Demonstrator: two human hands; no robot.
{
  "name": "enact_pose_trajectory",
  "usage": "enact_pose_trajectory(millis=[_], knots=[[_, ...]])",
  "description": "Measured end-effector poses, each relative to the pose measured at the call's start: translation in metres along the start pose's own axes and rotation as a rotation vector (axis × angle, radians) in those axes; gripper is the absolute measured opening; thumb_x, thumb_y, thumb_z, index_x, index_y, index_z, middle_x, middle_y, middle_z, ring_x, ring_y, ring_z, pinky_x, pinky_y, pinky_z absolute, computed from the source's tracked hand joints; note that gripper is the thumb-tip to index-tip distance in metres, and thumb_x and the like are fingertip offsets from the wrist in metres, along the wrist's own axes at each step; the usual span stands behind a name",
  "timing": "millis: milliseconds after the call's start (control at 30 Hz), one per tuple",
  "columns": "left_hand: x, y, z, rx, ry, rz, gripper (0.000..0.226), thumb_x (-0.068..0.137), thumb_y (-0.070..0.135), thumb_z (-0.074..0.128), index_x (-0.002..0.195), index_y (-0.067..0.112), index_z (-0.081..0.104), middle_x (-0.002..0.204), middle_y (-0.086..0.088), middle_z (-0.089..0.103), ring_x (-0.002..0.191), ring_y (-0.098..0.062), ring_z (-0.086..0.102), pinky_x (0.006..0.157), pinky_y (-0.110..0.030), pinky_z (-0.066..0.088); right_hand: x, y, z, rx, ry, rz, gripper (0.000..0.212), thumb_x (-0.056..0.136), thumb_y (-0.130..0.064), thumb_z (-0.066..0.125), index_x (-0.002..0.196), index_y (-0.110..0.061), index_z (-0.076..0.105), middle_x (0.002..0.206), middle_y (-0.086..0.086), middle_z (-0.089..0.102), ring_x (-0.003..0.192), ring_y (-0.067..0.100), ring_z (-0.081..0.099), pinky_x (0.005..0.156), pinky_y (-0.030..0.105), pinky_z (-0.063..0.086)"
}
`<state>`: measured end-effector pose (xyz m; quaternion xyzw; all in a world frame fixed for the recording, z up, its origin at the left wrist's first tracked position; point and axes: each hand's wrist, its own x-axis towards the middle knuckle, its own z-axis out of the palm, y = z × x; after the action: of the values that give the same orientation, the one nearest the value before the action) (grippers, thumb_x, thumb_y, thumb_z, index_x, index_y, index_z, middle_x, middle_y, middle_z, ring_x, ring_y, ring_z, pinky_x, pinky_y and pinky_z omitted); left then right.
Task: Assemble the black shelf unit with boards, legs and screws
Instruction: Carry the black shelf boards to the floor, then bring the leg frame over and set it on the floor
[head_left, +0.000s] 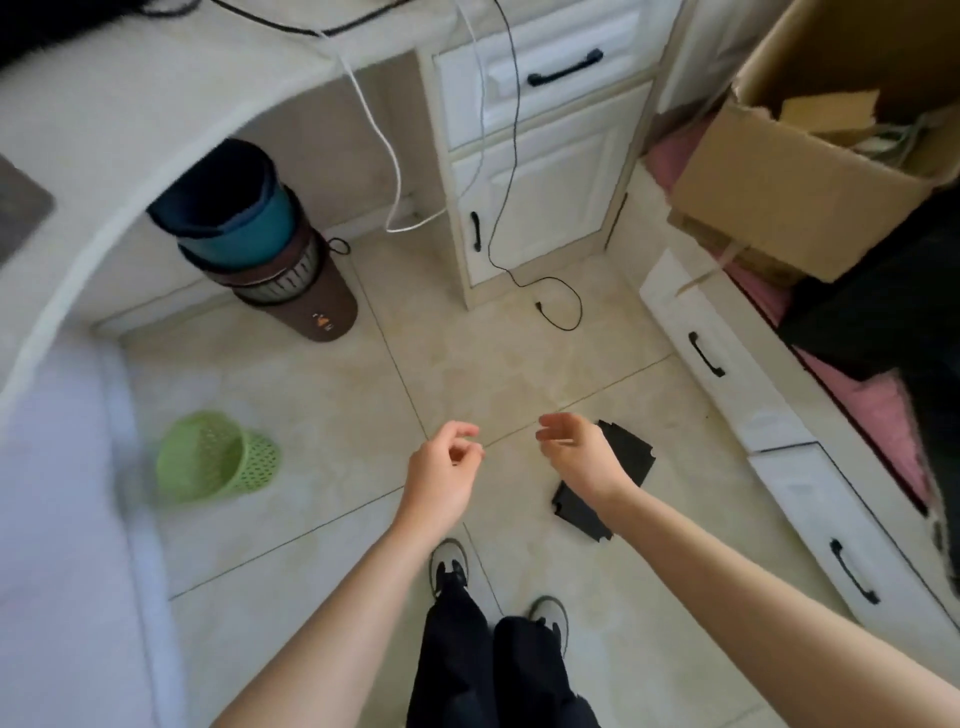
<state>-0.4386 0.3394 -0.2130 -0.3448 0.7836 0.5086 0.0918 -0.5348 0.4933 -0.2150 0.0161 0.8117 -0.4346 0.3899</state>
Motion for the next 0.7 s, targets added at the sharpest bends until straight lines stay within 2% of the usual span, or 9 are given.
enact_pose_trajectory(millis=[67, 133, 233, 333, 533, 700], knots=[[-0.018, 0.005, -0.007, -0.009, 0.017, 0.016, 0.015, 0.101, 0.015, 0.057, 0.107, 0.029, 0.060, 0.092, 0.008, 0.072, 0.091, -0.005, 0.066, 0.071, -0.006, 0.044, -0.010, -0.007, 0.005, -0.002, -0.009, -0.022, 0.034, 0.096, -0.009, 0.051, 0.130, -0.015, 0.055, 0.118, 0.000, 0.064, 0.109, 0.018, 0.060, 0.085, 0.025, 0.047], [-0.058, 0.008, -0.044, -0.069, 0.117, -0.005, 0.015, 0.101, 0.014, 0.059, 0.106, 0.029, 0.061, 0.090, 0.010, 0.072, 0.087, 0.002, 0.066, 0.072, -0.005, 0.044, -0.043, -0.043, 0.024, -0.055, -0.092, -0.087, 0.033, 0.097, -0.009, 0.051, 0.129, -0.015, 0.055, 0.118, 0.000, 0.064, 0.109, 0.018, 0.060, 0.089, 0.027, 0.048], [-0.114, 0.003, -0.092, -0.159, 0.269, -0.013, 0.024, 0.099, 0.012, 0.060, 0.097, 0.035, 0.061, 0.085, 0.012, 0.073, 0.083, 0.005, 0.067, 0.073, -0.008, 0.046, -0.088, -0.089, 0.060, -0.104, -0.207, -0.205, 0.032, 0.097, -0.007, 0.052, 0.128, -0.014, 0.056, 0.117, 0.001, 0.064, 0.106, 0.015, 0.061, 0.081, 0.021, 0.047], [-0.152, -0.007, -0.134, -0.208, 0.404, -0.030, 0.031, 0.098, 0.007, 0.061, 0.095, 0.038, 0.060, 0.081, 0.010, 0.073, 0.081, 0.006, 0.068, 0.072, -0.005, 0.045, -0.119, -0.129, 0.095, -0.159, -0.268, -0.304, 0.030, 0.096, -0.008, 0.054, 0.126, -0.014, 0.057, 0.115, 0.000, 0.064, 0.103, 0.014, 0.061, 0.080, 0.020, 0.047], [-0.202, -0.023, -0.214, -0.324, 0.652, -0.061, 0.021, 0.098, 0.010, 0.060, 0.103, 0.029, 0.065, 0.080, 0.015, 0.073, 0.082, 0.002, 0.068, 0.070, -0.006, 0.045, -0.167, -0.197, 0.160, -0.233, -0.324, -0.454, 0.028, 0.097, -0.009, 0.054, 0.123, -0.015, 0.058, 0.112, -0.002, 0.064, 0.099, 0.010, 0.058, 0.077, 0.012, 0.042], [-0.223, -0.035, -0.288, -0.376, 0.785, -0.041, 0.022, 0.097, 0.007, 0.060, 0.102, 0.028, 0.066, 0.078, 0.009, 0.074, 0.080, -0.001, 0.068, 0.069, -0.007, 0.046, -0.189, -0.245, 0.210, -0.240, -0.340, -0.509, 0.025, 0.096, -0.009, 0.055, 0.119, -0.018, 0.059, 0.106, -0.005, 0.066, 0.090, -0.002, 0.057, 0.068, 0.003, 0.042]])
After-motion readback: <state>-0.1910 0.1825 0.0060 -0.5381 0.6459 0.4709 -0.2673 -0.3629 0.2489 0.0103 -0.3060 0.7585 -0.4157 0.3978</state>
